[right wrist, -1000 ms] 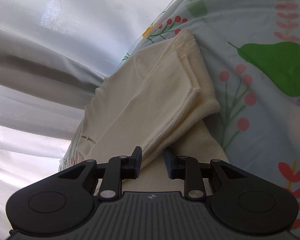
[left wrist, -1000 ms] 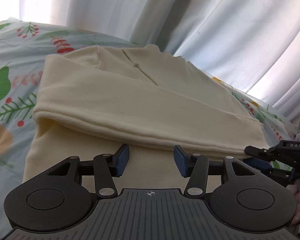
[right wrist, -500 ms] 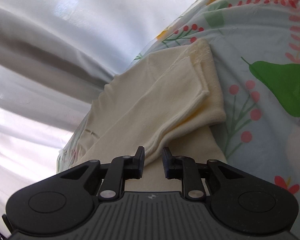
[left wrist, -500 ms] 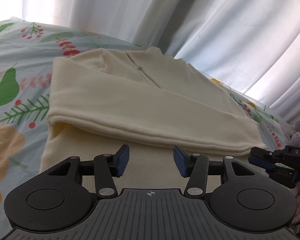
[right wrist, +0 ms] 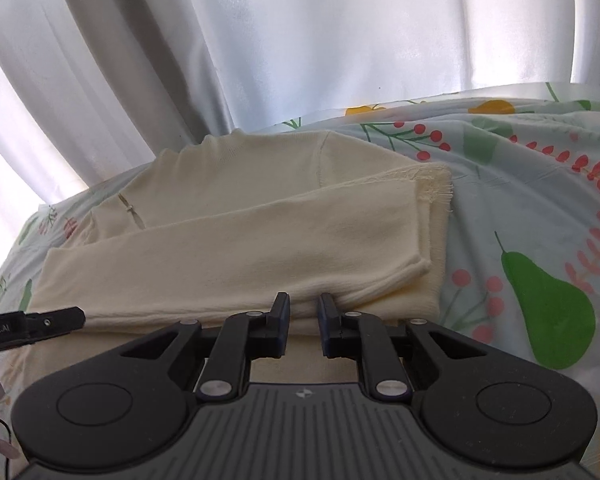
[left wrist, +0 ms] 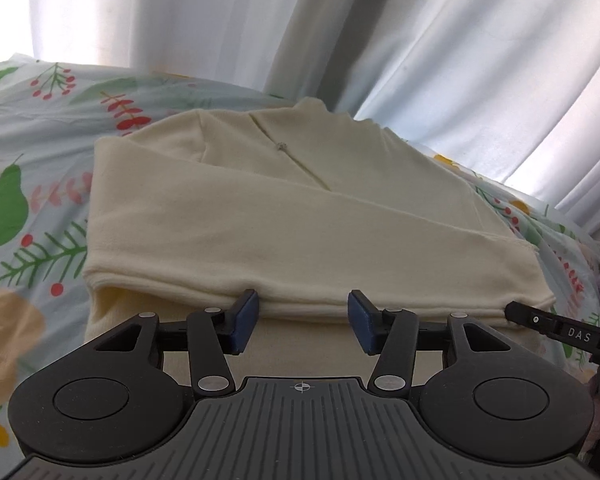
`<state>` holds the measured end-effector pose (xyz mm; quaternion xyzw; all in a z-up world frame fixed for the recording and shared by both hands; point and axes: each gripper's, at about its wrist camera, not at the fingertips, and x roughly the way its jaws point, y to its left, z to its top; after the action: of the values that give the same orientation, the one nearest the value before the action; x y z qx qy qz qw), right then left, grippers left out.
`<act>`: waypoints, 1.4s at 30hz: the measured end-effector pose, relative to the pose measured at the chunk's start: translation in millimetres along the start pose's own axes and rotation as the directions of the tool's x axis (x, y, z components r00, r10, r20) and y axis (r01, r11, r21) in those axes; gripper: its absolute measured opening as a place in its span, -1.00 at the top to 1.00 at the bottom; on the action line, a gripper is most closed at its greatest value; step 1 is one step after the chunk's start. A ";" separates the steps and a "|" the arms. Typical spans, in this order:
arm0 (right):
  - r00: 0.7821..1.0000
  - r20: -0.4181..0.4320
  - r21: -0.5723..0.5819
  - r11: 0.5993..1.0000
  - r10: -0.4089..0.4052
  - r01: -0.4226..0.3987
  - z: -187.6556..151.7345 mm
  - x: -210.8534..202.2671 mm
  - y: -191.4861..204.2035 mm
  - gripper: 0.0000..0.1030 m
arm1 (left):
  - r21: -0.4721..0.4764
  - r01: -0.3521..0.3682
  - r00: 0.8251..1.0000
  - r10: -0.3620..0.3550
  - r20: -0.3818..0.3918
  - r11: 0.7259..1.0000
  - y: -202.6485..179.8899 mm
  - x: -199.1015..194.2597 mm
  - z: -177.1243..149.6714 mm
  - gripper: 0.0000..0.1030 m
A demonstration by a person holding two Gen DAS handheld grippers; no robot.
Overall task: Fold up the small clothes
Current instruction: 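Grasp the sweater hem with both grippers and lift it toward the collar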
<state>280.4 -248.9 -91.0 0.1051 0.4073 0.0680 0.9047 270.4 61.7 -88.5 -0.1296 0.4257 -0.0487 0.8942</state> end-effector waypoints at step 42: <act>0.890 -0.346 0.221 0.948 0.296 -0.229 -170.9 -170.7 -63.2 0.51 | -0.121 -0.004 0.925 -0.042 -0.378 0.993 81.5 -175.3 -167.0 0.37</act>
<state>41.9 -322.7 -93.5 0.2231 0.5587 0.1729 0.7799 28.3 142.9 -80.5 -0.1750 0.5917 -0.0561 0.7849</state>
